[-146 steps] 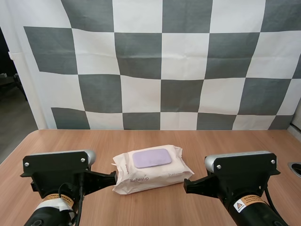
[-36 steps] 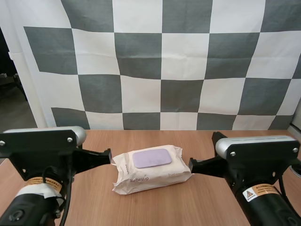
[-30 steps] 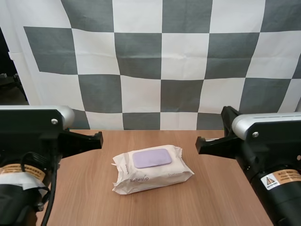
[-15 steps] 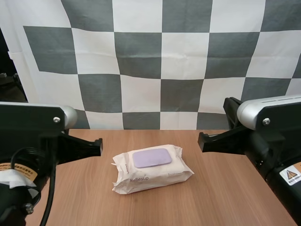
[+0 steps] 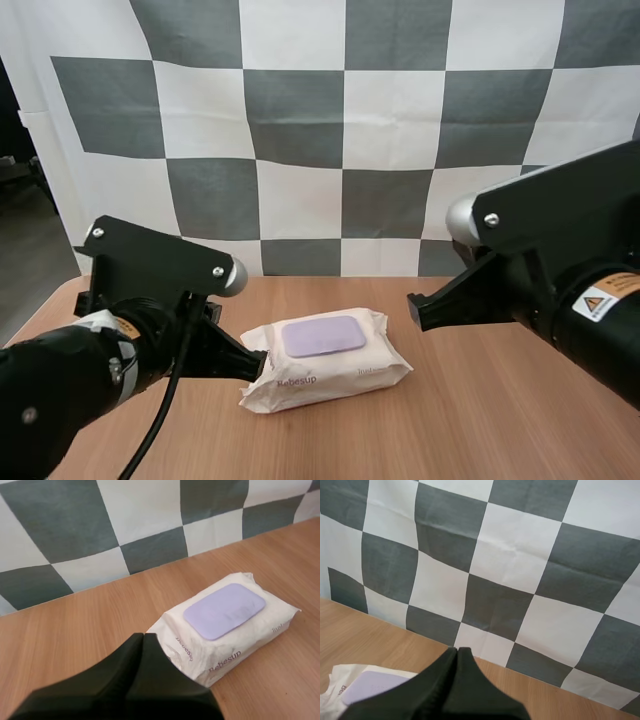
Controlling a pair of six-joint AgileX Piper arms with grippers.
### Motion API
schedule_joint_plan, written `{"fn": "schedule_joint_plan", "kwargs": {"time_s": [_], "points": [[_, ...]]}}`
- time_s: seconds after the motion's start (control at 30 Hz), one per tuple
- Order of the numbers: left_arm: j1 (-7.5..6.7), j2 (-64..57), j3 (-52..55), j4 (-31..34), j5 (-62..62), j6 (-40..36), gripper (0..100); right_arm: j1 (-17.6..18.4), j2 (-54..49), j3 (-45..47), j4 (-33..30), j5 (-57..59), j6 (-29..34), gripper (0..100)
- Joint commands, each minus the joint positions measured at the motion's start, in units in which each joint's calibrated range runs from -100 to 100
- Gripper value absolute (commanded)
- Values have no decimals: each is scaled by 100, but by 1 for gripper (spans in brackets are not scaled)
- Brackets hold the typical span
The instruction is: Open the wet wipes lid
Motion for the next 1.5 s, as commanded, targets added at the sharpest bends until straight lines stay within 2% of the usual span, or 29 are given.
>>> {"fn": "schedule_joint_plan", "kwargs": {"time_s": [0.0,0.33,0.4,0.5,0.63,0.73,0.97,1.17,1.47], "points": [[-6,794,-3,-211,-399,1554,0,-2,229,-71,33,54,-113,0],[-6,2914,-3,-1155,-676,3038,0,-2,585,-302,30,461,-474,0],[-6,3156,10,-1222,-609,3324,8,-2,627,-309,30,461,-558,0],[9,3536,63,-1210,-521,3701,39,-2,640,-315,42,461,-667,0],[27,3890,192,-1224,-958,3931,100,-2,640,-315,51,461,-780,0],[27,4053,472,-1597,-1431,4447,100,-2,661,-315,51,461,-857,0],[27,4044,1344,-3677,-2330,6556,100,-2,883,-315,38,461,-890,0],[27,4044,1829,-5261,-2598,8002,100,-2,910,-315,38,497,-924,0],[27,4044,1687,-5624,-2496,8057,100,-2,943,-341,121,750,-1015,0]]}}
